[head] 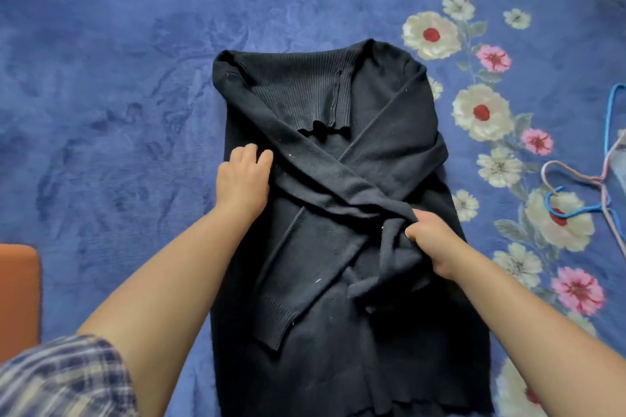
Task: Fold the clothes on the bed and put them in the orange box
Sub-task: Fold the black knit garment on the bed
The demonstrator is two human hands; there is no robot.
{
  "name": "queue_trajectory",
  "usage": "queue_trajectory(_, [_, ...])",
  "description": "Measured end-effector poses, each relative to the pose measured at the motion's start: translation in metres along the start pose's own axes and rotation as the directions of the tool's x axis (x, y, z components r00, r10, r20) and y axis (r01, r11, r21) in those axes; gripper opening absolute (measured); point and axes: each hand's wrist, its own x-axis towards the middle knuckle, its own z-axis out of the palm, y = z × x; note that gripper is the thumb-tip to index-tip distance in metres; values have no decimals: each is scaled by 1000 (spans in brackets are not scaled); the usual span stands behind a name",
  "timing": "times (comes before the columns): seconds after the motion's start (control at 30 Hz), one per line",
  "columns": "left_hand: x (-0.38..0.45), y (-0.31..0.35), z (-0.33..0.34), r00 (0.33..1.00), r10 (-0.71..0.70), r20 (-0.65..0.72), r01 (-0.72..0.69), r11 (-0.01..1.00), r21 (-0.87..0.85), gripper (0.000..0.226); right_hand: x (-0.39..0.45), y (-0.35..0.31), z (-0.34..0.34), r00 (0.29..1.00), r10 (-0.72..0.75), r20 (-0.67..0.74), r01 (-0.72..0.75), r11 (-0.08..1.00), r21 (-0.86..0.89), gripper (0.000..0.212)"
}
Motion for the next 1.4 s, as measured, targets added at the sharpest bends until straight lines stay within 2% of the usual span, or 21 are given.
queue_trajectory(0.1, [4, -15, 3, 974, 216, -71, -214, 976, 38, 39, -3, -9, -12, 991, -86, 106, 75, 992, 102, 10])
queue_trajectory(0.3, [-6, -68, -36, 971, 194, -138, -195, 981, 7, 14, -13, -19, -42, 936, 151, 319, -187, 979, 85, 40])
queue_trajectory(0.37, [-11, -75, -40, 969, 201, -147, -191, 979, 74, 20, -13, -20, -35, 933, 186, 308, -181, 982, -46, 38])
queue_trajectory(0.4, [-13, -78, -38, 976, 195, -99, -180, 973, 143, 16, -12, -19, -28, 935, 200, 294, -127, 960, -250, 38])
queue_trajectory(0.47, [-17, -79, -28, 992, 3, 128, -37, 965, 261, 26, -6, -12, -12, 955, 121, 272, 57, 823, -565, 40])
queue_trajectory(0.53, [-21, -74, -19, 904, -223, 364, 121, 951, 283, 46, -2, 1, -3, 941, 62, 333, 137, 830, -541, 35])
queue_trajectory(0.6, [-21, -67, -16, 882, -274, 383, 200, 954, 221, 50, -10, 5, -5, 871, 84, 485, 183, 860, -477, 32])
queue_trajectory(0.67, [-19, -63, -17, 900, -279, 334, 216, 953, 214, 43, -21, 10, -13, 730, 140, 669, 301, 813, -499, 61])
queue_trajectory(0.73, [-16, -64, -20, 895, -303, 327, 239, 945, 222, 38, -31, 15, -14, 644, 217, 734, 470, 644, -603, 90])
queue_trajectory(0.8, [-13, -62, -20, 894, -326, 307, 278, 941, 191, 32, -30, 26, -8, 685, 241, 687, 582, 386, -716, 102])
queue_trajectory(0.83, [-13, -60, -20, 904, -324, 279, 289, 944, 160, 28, -31, 32, -3, 712, 175, 679, 630, 265, -730, 95])
queue_trajectory(0.9, [-13, -52, -19, 944, -281, 175, 271, 959, 81, 23, -29, 43, 2, 684, -39, 728, 728, 94, -679, 63])
queue_trajectory(0.97, [-13, -45, -18, 980, -186, 69, 189, 982, -30, 27, -20, 53, 6, 667, -125, 734, 744, 76, -664, 58])
queue_trajectory(1.0, [-13, -42, -16, 990, -127, 55, 131, 989, -70, 31, -18, 52, 9, 684, -180, 707, 729, 203, -654, 53])
queue_trajectory(1.03, [-13, -39, -14, 995, -73, 70, 80, 992, -95, 36, -21, 44, 9, 747, -208, 631, 652, 412, -636, 46])
queue_trajectory(1.1, [-12, -36, -9, 983, -42, 179, 65, 990, -125, 47, -27, 20, 1, 867, -58, 496, 356, 768, -532, 27])
queue_trajectory(1.17, [-12, -33, -5, 935, -91, 343, 133, 986, -99, 59, -34, 4, -19, 820, 157, 550, 9, 958, -287, 24])
queue_trajectory(1.2, [-12, -30, -3, 908, -120, 402, 159, 985, -64, 63, -35, 6, -31, 783, 255, 568, -136, 960, -244, 29])
queue_trajectory(1.27, [-11, -24, -2, 880, -161, 448, 191, 981, -23, 68, -38, 15, -46, 707, 502, 497, -263, 840, -474, 34])
queue_trajectory(1.33, [-10, -19, -5, 877, -186, 443, 209, 978, -2, 67, -37, 27, -46, 688, 656, 309, -173, 561, -809, 35])
queue_trajectory(1.4, [-10, -16, -9, 901, -214, 376, 231, 973, -1, 60, -35, 24, -35, 787, 599, 149, -79, 336, -939, 44])
